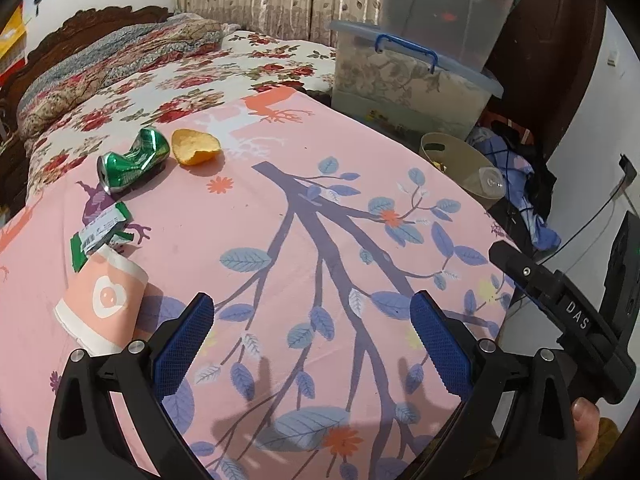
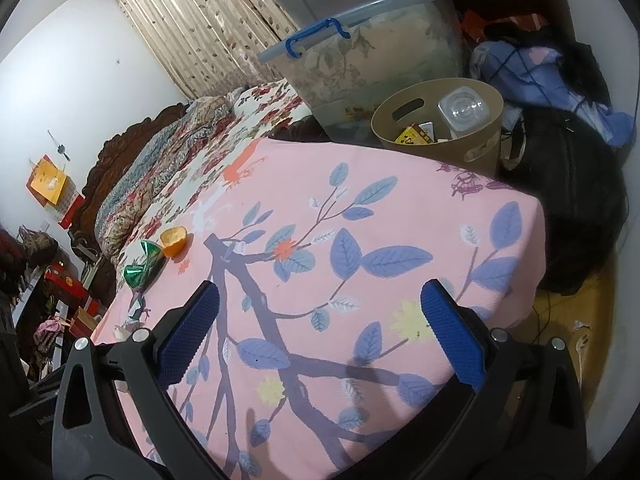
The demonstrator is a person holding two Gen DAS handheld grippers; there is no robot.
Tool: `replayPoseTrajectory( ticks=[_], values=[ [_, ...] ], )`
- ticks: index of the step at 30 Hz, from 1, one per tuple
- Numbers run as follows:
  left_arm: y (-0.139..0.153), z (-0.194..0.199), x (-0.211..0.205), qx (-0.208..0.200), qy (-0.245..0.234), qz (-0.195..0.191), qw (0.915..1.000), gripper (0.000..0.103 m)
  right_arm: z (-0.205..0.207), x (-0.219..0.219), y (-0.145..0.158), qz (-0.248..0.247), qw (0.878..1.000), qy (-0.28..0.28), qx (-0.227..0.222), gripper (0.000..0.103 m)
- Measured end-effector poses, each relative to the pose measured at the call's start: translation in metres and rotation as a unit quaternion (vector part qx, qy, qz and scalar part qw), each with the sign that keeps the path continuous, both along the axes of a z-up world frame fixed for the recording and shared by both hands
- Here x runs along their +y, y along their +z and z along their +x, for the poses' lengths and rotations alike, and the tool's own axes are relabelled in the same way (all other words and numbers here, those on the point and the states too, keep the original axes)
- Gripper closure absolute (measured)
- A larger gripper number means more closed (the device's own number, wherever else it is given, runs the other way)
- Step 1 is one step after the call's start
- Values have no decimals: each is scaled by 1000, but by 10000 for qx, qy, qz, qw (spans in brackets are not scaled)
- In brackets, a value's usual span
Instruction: Collect trash
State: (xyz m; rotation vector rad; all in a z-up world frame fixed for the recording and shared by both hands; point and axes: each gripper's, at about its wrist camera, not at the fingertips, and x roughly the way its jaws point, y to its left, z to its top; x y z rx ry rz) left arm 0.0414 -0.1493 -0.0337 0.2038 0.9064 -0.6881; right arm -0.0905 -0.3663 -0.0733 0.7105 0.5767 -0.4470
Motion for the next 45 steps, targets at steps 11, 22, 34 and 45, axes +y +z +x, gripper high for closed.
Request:
replayPoseTrajectory(
  ticks=[11,22,34,45],
  values=[
    [0,7,14,104,95,-169,9998,8,9,9,-2,-56,9999,108,97,3],
    [5,9,22,-63,235,-135,9996,8,17,17,-6,-58,9996,233,176,3],
    [7,7,23,-118,241,-139,9995,8,21,23,-6,-42,9993,319,202,3],
    [8,6,26,-170,250,-74,9995,8,26,27,-6,-52,9990,403,207,3]
  ],
)
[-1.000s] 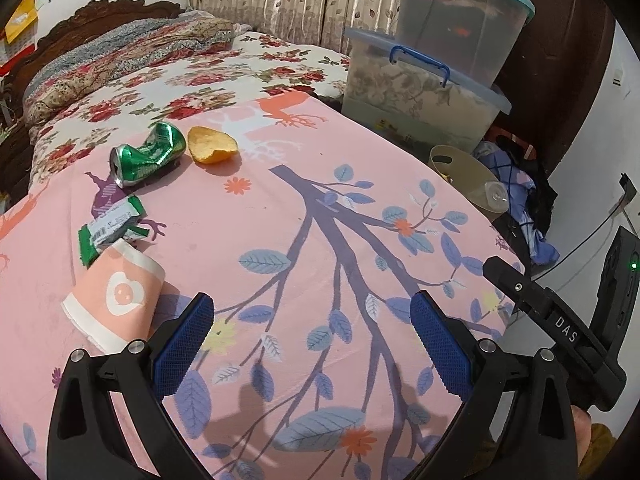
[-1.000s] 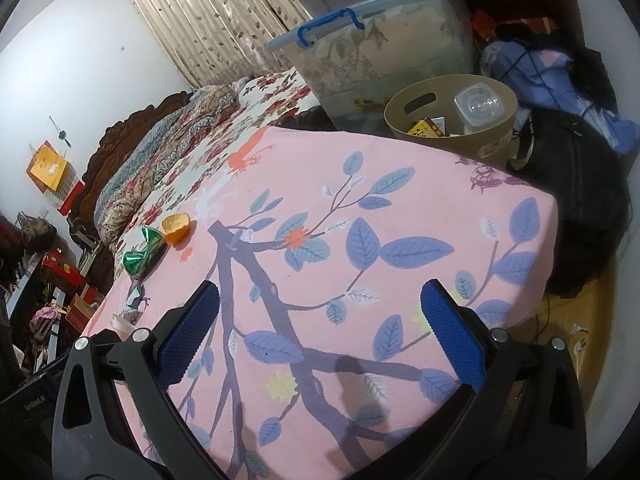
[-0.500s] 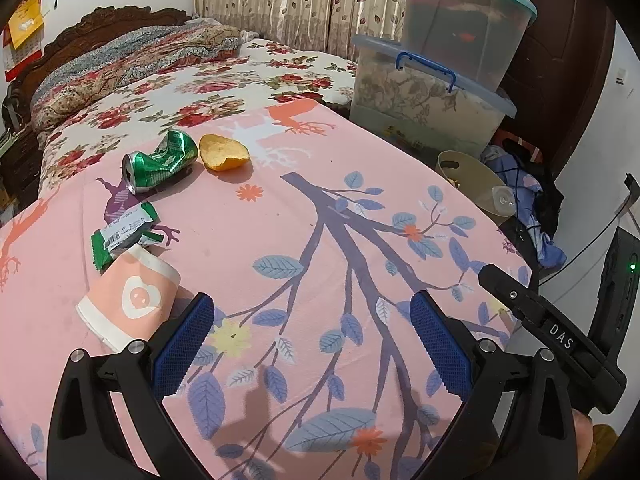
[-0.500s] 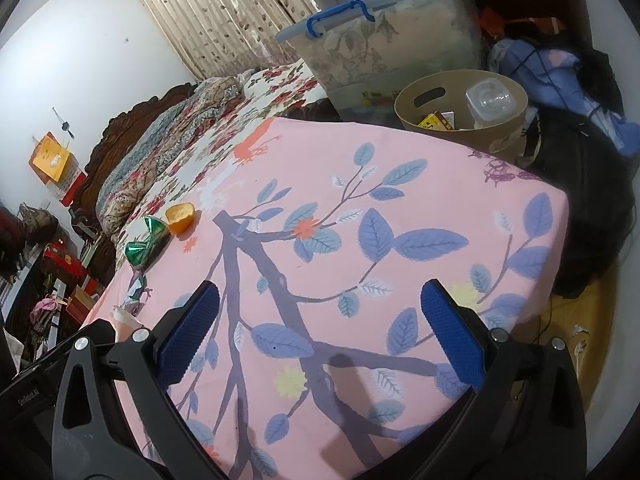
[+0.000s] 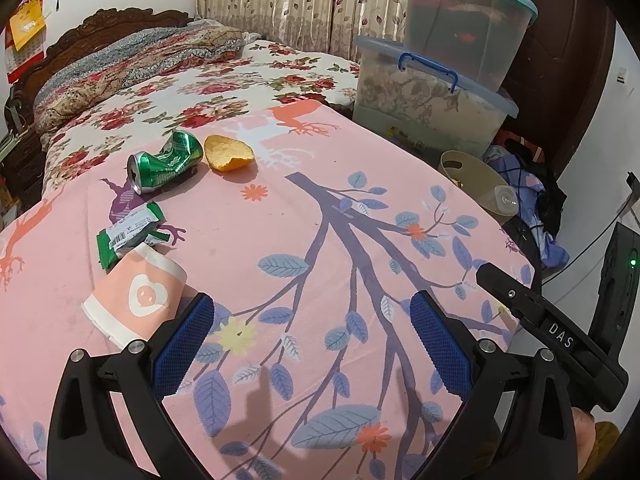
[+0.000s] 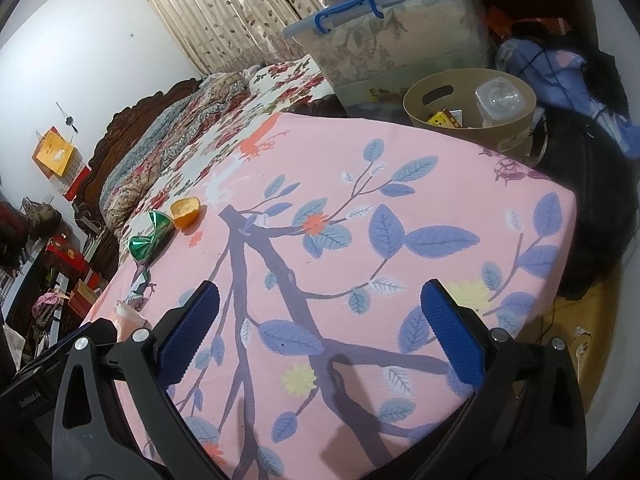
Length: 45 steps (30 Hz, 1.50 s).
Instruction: Collect trash
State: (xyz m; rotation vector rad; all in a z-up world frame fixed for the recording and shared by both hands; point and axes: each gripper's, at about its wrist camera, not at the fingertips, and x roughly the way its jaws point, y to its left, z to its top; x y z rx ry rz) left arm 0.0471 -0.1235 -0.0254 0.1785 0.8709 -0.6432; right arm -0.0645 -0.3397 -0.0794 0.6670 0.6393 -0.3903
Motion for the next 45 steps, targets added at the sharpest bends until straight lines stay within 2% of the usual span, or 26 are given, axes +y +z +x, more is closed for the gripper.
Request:
replayPoseTrajectory(
  ticks=[45],
  values=[
    [2,0,4,-32,-11,-87,10000,8,13,17,-9,-56,9997,245,53,4]
  ],
)
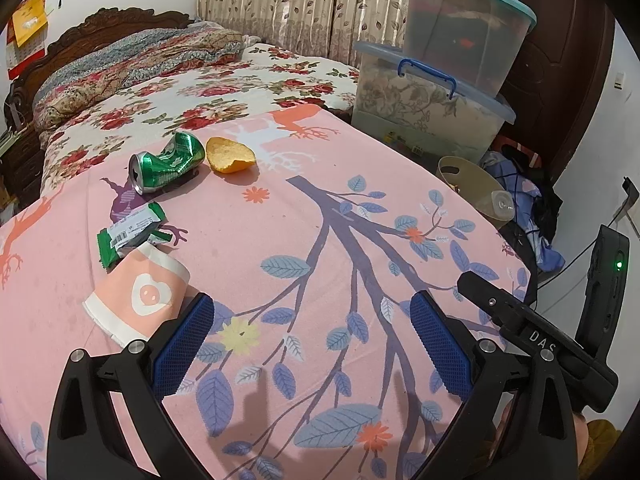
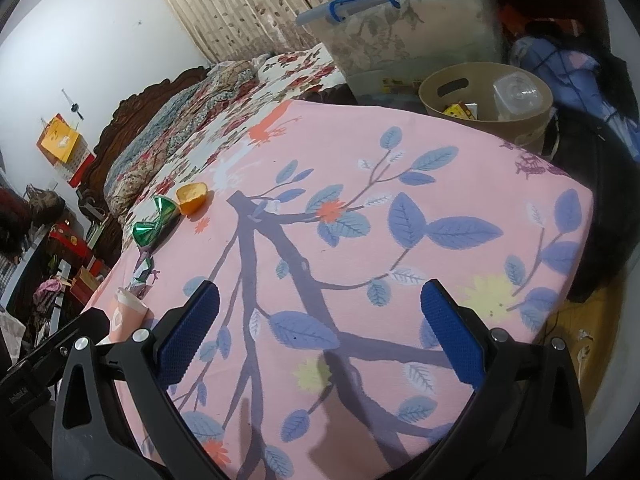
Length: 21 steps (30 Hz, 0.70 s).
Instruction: Collect trash
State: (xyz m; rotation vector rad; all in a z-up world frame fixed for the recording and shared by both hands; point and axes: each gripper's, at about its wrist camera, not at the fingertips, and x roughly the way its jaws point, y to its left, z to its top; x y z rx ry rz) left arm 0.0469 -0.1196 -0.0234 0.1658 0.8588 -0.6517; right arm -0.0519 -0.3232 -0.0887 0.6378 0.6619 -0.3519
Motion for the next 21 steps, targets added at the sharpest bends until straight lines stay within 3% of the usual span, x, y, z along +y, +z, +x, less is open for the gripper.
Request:
replayPoseTrajectory(
  ticks=[21],
  values=[
    [2,16,39,20,546,-115,9984,8,35,36,10,-168,9964,834,61,3]
  ],
)
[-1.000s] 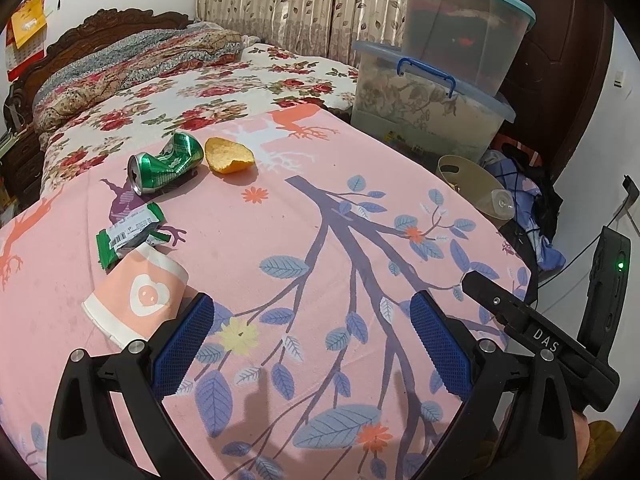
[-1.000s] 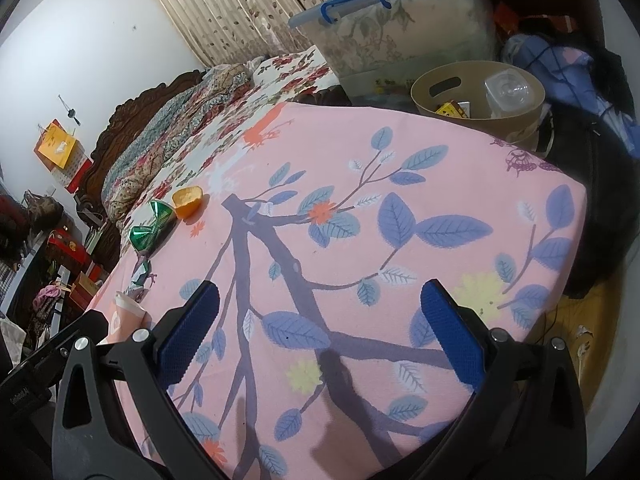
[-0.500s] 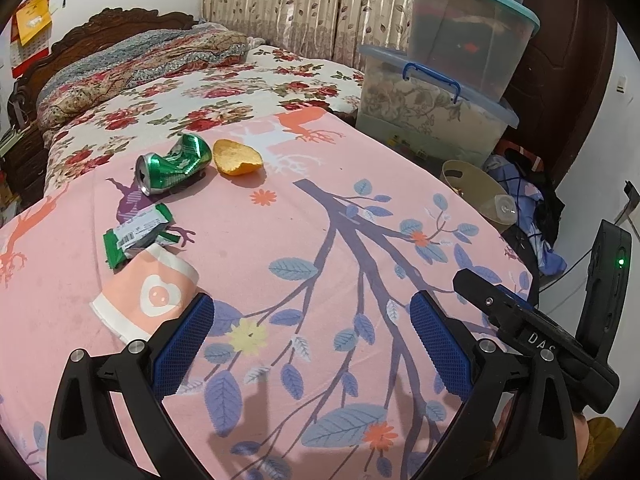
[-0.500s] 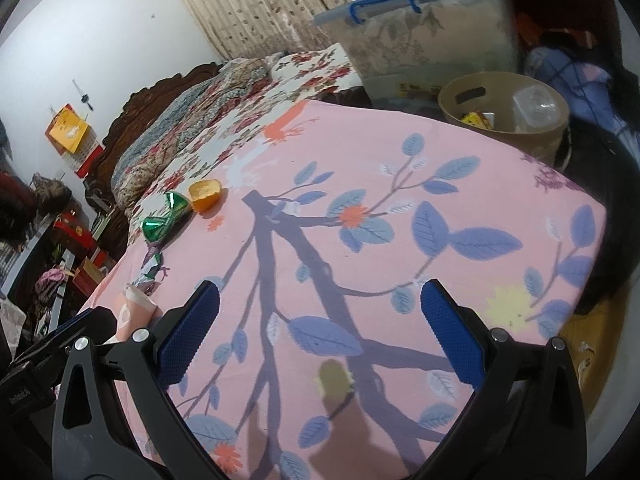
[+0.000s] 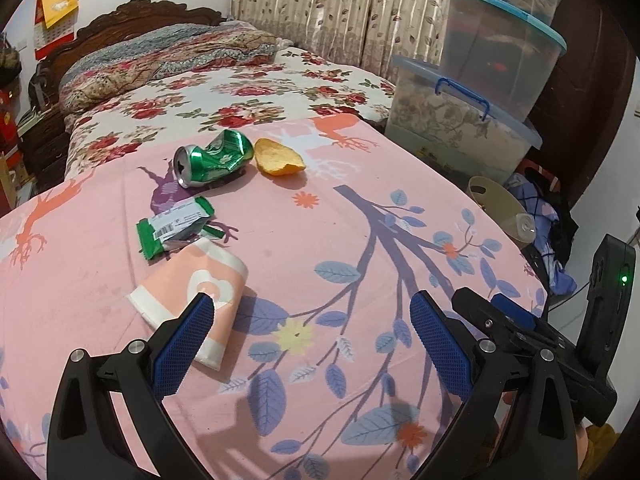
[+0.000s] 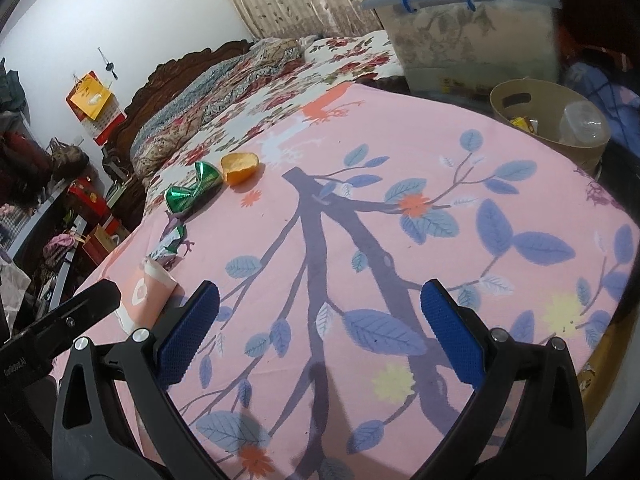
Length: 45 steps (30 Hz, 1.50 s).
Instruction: Collect trash
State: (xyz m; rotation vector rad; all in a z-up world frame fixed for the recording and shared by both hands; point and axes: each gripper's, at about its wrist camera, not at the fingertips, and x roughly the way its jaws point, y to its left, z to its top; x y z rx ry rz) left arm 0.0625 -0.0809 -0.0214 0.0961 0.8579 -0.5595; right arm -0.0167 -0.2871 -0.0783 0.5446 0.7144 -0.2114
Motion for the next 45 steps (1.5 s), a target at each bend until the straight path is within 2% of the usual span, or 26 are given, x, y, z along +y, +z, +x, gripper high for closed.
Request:
replayPoseTrajectory(
  ticks=[24,33,39,43,45],
  values=[
    [-2,6,15,-8,115,-24,9999,8,14,6,-2,-51,9998,166,115,3],
    [3,10,33,-114,224,-37,9997,8,28,15,2,-164,9990,405,129,4],
    [12,28,94,-192,865,-161,9959,9,65,34,16,-310,9943,1022,-20,3],
    [10,40,138,-41,1394,-407,9894,9,108,46,23,-451,9882,1465,-62,4],
    [8,45,149,27,1547,-445,9869,9,141,50,25,-321,9853,1675,-11,4]
  ],
)
